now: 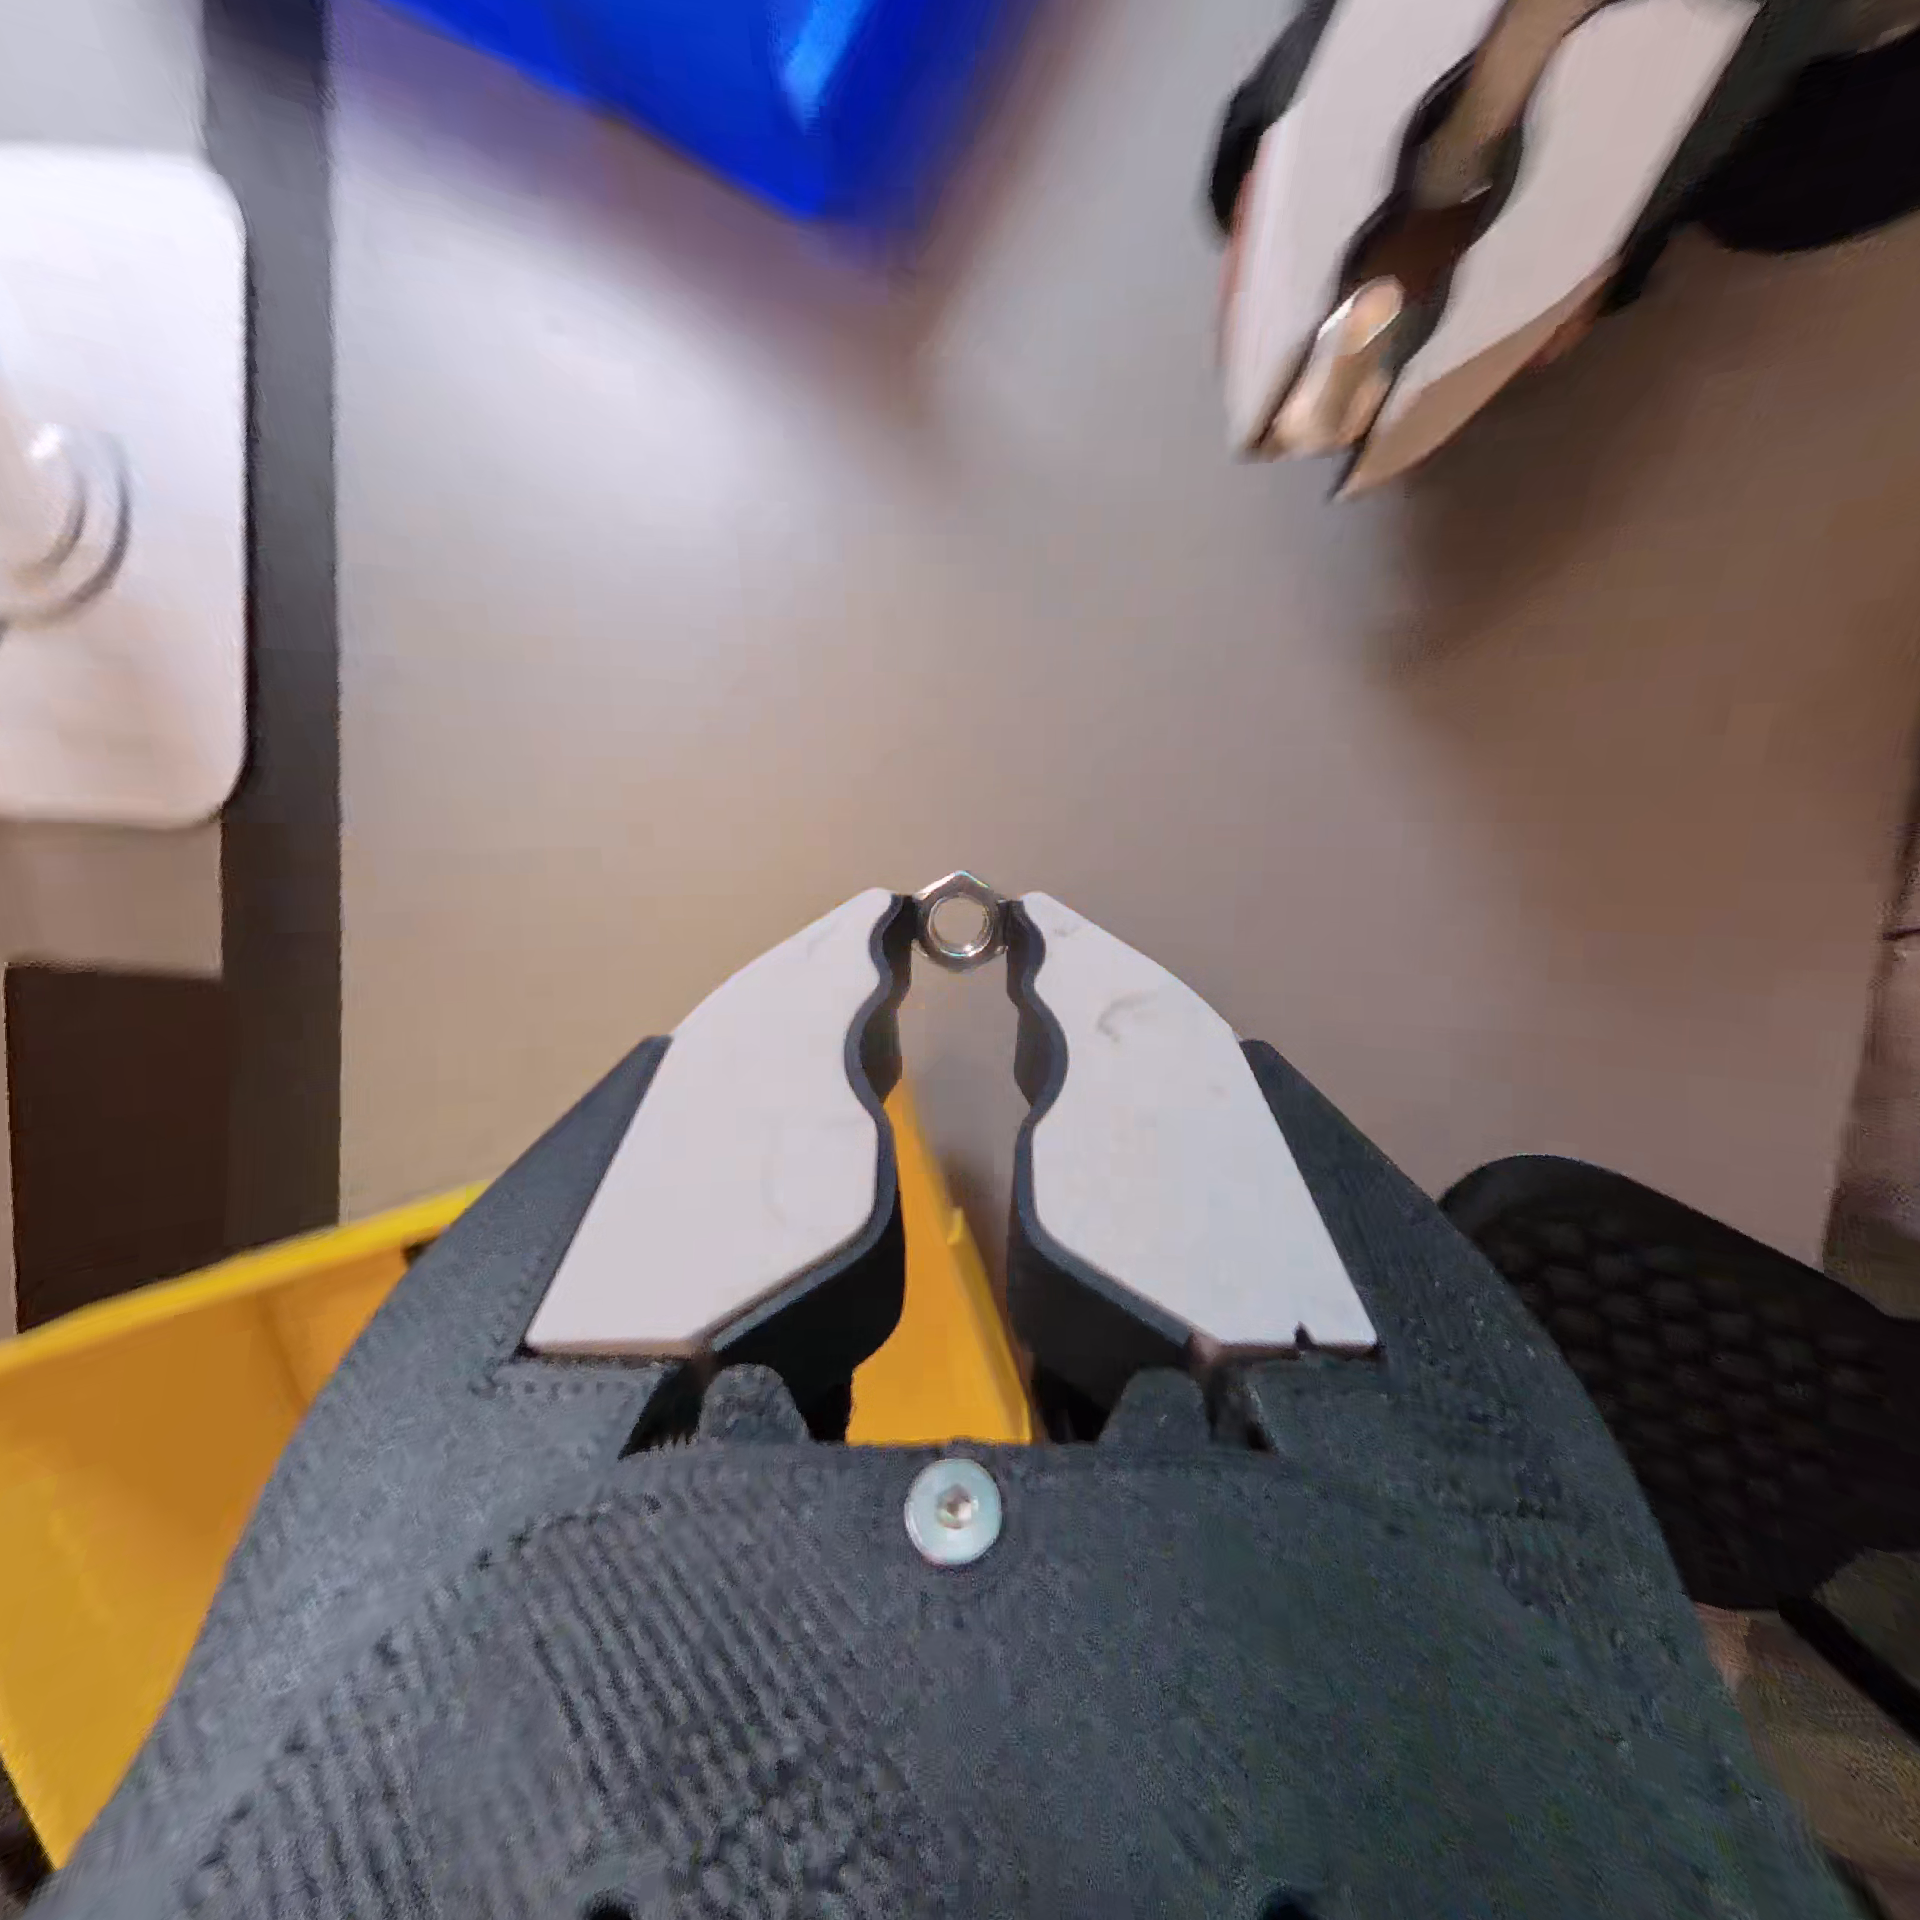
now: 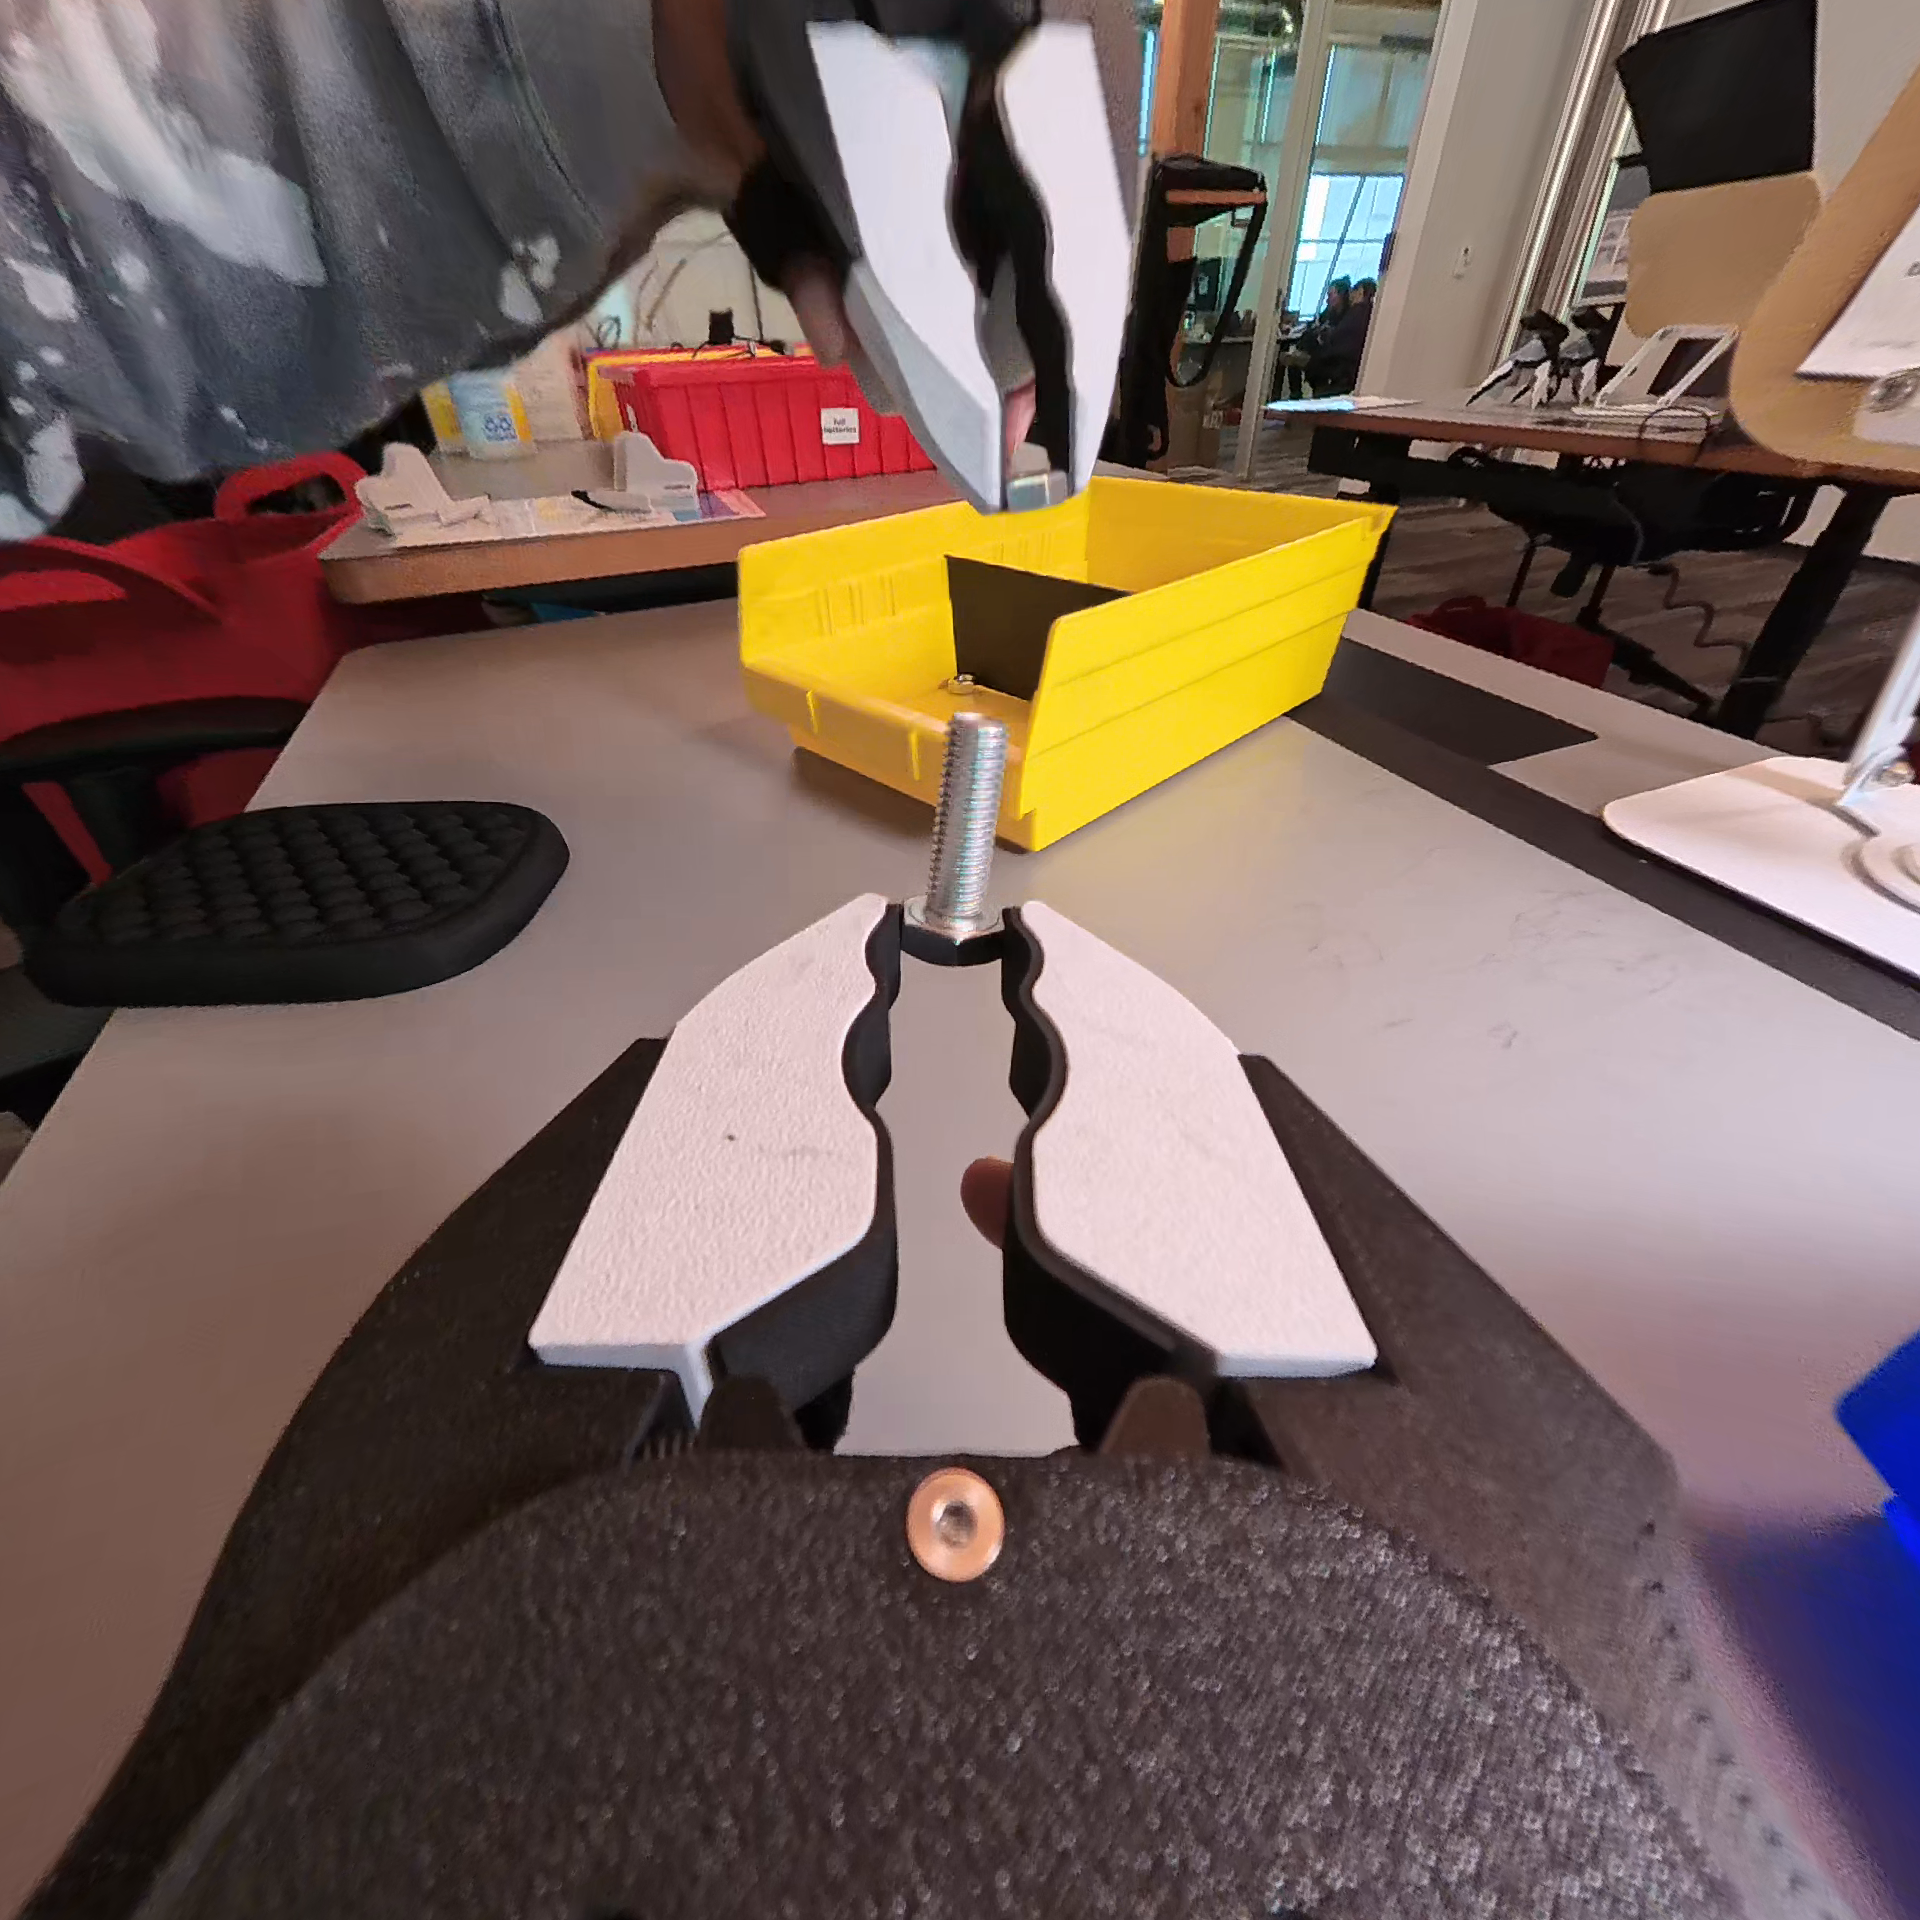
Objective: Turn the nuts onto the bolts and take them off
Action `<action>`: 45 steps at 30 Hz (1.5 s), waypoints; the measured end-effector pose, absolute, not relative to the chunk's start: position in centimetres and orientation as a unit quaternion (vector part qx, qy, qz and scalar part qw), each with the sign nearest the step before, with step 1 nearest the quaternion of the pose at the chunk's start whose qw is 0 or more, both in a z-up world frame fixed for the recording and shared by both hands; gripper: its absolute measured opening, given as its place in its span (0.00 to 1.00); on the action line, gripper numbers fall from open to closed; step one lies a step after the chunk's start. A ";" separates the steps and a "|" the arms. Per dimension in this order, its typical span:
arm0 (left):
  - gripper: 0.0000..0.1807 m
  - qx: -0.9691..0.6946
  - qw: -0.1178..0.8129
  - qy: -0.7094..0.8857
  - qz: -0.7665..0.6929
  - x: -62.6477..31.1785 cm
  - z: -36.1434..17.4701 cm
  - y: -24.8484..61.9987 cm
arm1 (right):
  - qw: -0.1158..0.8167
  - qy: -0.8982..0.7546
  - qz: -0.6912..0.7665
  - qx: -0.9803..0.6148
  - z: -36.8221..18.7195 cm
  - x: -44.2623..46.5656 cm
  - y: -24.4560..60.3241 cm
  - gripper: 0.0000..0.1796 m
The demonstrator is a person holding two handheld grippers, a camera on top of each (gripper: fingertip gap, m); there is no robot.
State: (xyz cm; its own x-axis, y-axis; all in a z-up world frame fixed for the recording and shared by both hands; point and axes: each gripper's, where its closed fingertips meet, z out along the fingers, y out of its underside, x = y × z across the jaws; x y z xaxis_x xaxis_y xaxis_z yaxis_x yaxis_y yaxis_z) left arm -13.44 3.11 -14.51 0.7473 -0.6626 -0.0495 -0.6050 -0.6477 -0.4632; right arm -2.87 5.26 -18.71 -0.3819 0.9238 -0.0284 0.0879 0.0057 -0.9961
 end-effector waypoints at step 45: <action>0.10 -0.797 0.361 0.430 -0.220 1.4 -10.7 4.7 | 0.438 -0.546 0.631 -0.335 -13.9 -1.0 3.6 0.10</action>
State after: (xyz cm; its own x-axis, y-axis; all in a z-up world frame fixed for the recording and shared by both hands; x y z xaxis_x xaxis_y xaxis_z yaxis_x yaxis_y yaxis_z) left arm 1.39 4.75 -10.69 0.5328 -0.8453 0.0395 -0.5279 -0.3685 -0.7652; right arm -0.97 3.60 -13.85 -0.3922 0.9181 0.0568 -0.1871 -0.0191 -0.9821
